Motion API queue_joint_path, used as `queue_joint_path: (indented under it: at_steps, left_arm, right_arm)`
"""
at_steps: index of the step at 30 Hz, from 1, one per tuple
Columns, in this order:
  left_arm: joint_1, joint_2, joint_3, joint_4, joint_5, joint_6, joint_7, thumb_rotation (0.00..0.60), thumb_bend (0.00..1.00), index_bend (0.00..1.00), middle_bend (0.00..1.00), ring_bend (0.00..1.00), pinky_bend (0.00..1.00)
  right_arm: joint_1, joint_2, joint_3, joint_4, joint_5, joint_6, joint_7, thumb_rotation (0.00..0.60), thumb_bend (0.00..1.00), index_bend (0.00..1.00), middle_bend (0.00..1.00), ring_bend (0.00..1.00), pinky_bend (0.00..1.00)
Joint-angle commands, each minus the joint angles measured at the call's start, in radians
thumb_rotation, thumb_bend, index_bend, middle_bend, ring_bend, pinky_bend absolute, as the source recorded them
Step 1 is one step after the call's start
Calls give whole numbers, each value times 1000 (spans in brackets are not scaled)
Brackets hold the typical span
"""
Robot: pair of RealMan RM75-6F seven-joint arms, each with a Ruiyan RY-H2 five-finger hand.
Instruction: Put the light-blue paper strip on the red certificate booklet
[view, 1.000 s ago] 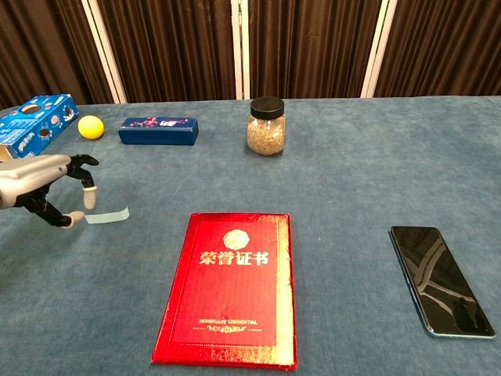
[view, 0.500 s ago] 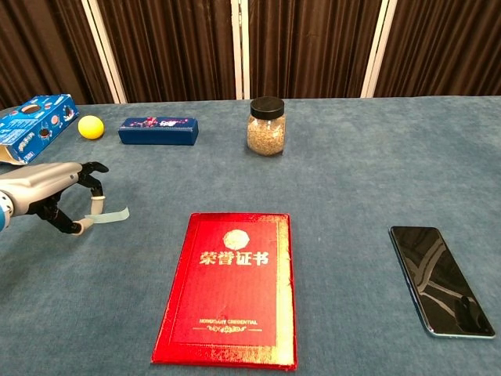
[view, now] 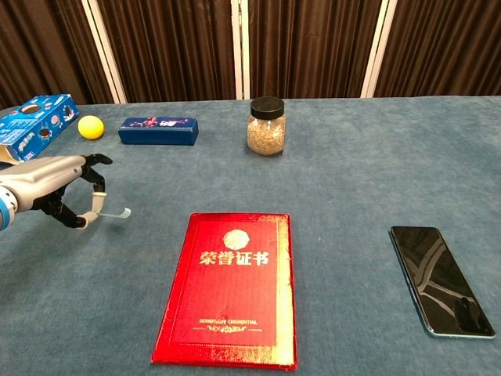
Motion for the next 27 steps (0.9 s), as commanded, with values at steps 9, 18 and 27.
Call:
queue_joint_path:
  at_steps: [9, 18, 27]
  left_arm:
    - [-74, 40, 36, -93, 298, 37, -100, 600, 469, 684, 0, 0, 0]
    - [-215, 30, 101, -50, 549, -31, -129, 600, 472, 687, 0, 0, 0]
    - [-319, -17, 161, 78, 750, -12, -117, 600, 473, 685, 0, 0, 0]
  right_arm:
    - [-2, 6, 4, -6, 0, 10, 9, 600, 0, 80, 0, 0, 0]
    - [-5, 10, 9, -3, 14, 11, 18, 600, 0, 80, 0, 0, 0]
    - [-6, 10, 12, 1, 22, 12, 16, 600, 0, 80, 0, 0, 0]
